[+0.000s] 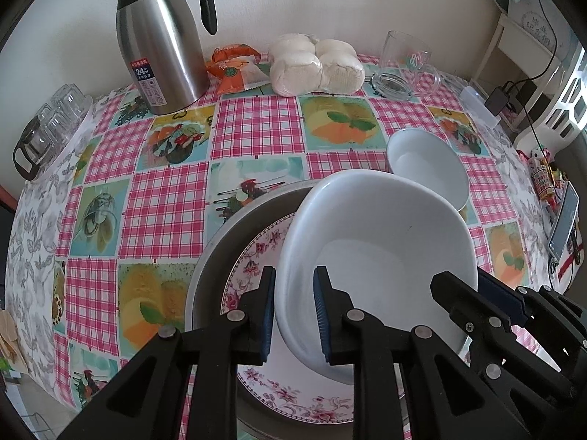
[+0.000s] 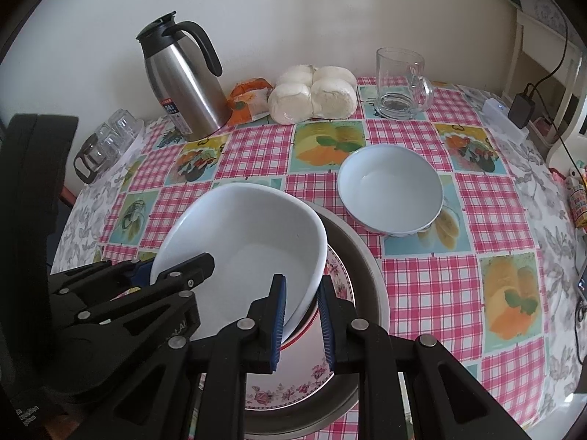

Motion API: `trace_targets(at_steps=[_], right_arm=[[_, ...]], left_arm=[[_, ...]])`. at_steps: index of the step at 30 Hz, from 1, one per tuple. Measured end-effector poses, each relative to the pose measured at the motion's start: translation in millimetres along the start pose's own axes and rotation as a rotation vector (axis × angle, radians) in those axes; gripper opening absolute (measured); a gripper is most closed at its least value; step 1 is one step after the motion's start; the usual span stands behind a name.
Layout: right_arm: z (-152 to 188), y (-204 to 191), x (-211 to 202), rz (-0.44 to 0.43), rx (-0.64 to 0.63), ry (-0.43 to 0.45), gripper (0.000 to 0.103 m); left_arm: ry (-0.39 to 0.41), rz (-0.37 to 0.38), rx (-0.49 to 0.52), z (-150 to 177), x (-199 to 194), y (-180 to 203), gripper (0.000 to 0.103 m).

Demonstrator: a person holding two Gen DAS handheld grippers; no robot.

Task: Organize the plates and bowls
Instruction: 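Open both tools to release the white square bowl rim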

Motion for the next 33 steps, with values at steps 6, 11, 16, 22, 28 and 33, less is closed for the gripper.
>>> trace_targets(at_steps=[6,11,16,22,28,33], right_arm=[[0,1,-2,-0.006,0.006,0.004,0.021],[-4,0,-10,0.003,0.002,0.032,0.021],[-8,3,-19,-0.001,0.015,0.065,0.021],[-11,9,-20,0.014,0.036,0.071,0.021],[-12,20,-17,0.035,0.069,0.064,0.031],[-12,25,-14,0.051,0.089,0.057,0.056]], left_arm=[[0.016,0.008,0.002,-1,-6,0,0.023],[0.051,0.028,0.003,-5,-17,2,0.029],[0.088,0.034,-0.007,-8,-29,0,0.03],[0.145,0.045,-0.049,-12,-45,-7,0.042],[0.166,0.022,-0.131,-13,-50,-24,0.061],[0.166,-0.006,-0.2,-11,-48,-43,0.067]])
Point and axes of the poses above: each gripper's, at about its wrist camera, not at the fingertips, and x roughly the way its jaws point, y to its right, z to its underside, the point moved 5 cm from there along x, roughly the way its jaws point, and after that the axes turned 9 degrees about z, right-handed, at the moved point
